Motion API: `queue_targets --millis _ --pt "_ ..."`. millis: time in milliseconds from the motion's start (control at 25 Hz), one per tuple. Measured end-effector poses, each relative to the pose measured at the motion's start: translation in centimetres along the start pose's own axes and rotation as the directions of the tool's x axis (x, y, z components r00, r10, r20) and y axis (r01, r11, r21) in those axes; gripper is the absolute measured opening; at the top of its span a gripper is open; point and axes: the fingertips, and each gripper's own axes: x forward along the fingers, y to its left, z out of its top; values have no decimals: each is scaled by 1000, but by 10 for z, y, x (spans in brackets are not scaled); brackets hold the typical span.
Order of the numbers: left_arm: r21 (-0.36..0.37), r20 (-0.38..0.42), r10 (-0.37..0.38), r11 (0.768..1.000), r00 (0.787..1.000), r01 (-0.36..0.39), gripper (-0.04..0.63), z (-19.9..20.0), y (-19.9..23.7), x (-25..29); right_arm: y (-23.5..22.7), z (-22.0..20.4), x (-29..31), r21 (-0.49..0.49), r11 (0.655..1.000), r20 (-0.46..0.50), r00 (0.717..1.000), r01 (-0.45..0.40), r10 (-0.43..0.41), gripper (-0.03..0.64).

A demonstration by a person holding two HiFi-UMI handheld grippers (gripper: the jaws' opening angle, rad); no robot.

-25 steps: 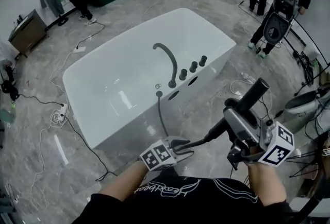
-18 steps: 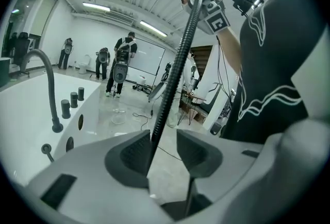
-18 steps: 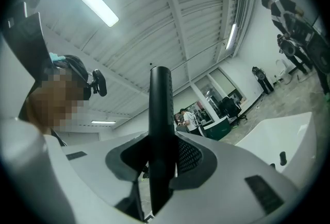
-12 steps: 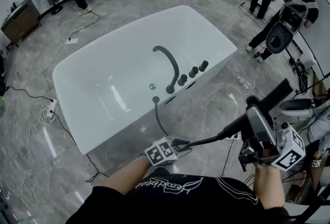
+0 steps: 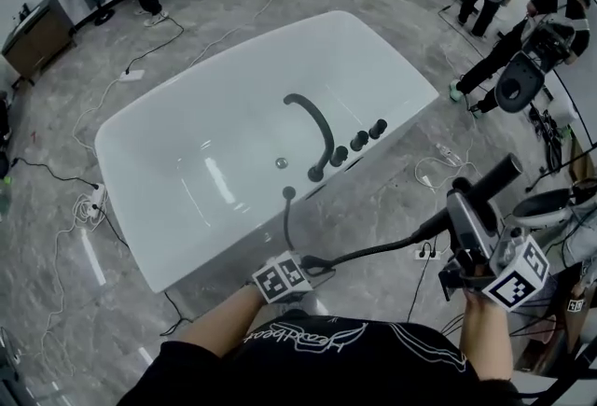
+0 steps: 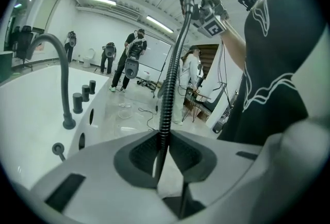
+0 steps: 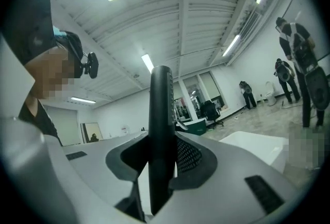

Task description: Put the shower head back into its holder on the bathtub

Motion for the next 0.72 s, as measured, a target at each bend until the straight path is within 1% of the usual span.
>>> queue_targets --millis 120,240,320,440,560,720 --pt "-30 13 26 999 1000 -25 63 -5 11 -19 -19 -21 -2 -8 999 -56 997 53 -53 120" --pt "-51 44 68 997 997 -65 63 -2 27 -44 -27 -53 -2 -13 997 -133 988 76 -77 120" --pt "-50 60 105 994 993 -102 63 3 34 -62 -27 -75 -4 14 997 -180 981 78 -74 120" --pt "-32 80 173 985 982 -171 63 17 42 -91 -19 -98 -7 72 995 -215 976 63 -46 120" --pt "-18 113 253 967 961 -253 63 40 54 -124 -9 -107 -6 74 997 -237 971 37 -19 117" --pt "-31 156 370 929 916 -370 63 73 71 -175 2 -102 -7 64 998 -219 976 3 11 115"
